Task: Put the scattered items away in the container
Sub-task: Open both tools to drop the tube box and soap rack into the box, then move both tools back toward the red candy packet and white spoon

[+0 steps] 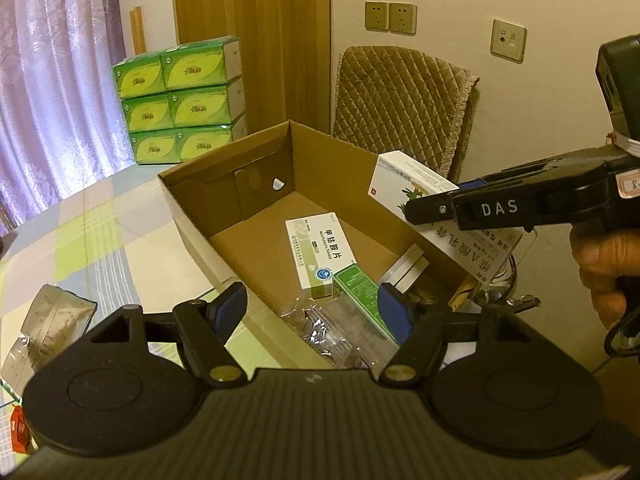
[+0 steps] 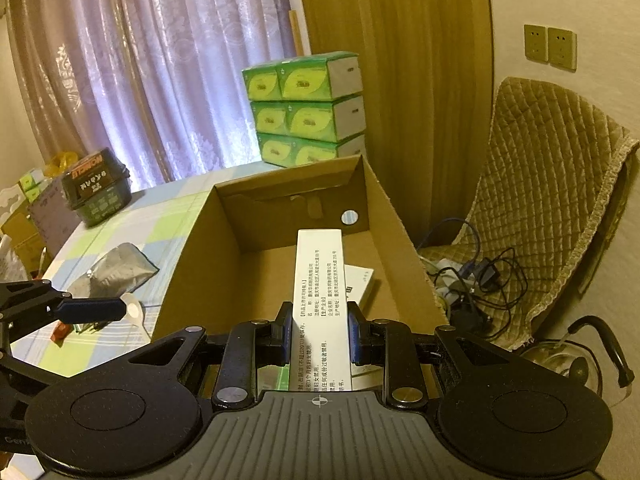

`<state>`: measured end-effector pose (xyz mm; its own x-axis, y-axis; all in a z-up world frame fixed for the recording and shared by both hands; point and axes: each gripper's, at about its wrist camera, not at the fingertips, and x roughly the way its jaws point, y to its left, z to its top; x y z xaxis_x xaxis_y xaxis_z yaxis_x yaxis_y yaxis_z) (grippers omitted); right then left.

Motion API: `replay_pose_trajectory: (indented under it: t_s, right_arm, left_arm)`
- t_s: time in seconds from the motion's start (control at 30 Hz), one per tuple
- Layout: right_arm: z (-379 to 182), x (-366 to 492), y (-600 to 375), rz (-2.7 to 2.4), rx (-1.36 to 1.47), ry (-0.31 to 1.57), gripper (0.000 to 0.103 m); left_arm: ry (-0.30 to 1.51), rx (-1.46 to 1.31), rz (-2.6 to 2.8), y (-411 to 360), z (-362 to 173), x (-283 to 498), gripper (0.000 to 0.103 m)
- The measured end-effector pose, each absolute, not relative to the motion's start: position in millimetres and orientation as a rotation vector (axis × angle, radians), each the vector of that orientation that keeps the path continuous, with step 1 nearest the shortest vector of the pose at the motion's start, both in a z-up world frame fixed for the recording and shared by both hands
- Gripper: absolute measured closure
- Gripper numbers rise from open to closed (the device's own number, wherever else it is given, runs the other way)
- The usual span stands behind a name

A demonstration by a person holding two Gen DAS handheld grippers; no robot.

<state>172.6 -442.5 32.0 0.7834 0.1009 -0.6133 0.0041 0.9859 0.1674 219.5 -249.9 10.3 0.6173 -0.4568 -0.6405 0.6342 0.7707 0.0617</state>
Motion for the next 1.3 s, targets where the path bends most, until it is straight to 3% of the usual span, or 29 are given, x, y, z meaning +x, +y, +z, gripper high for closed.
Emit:
replay_pose_trajectory:
  t_s: [1.3]
  right_arm:
    - [35.4, 174.1, -437.8, 0.039, 0.183, 0.645, 0.074]
  left_arm:
    - [0.683, 0.257, -0.595, -231.7, 4.3, 215.9, 0.031]
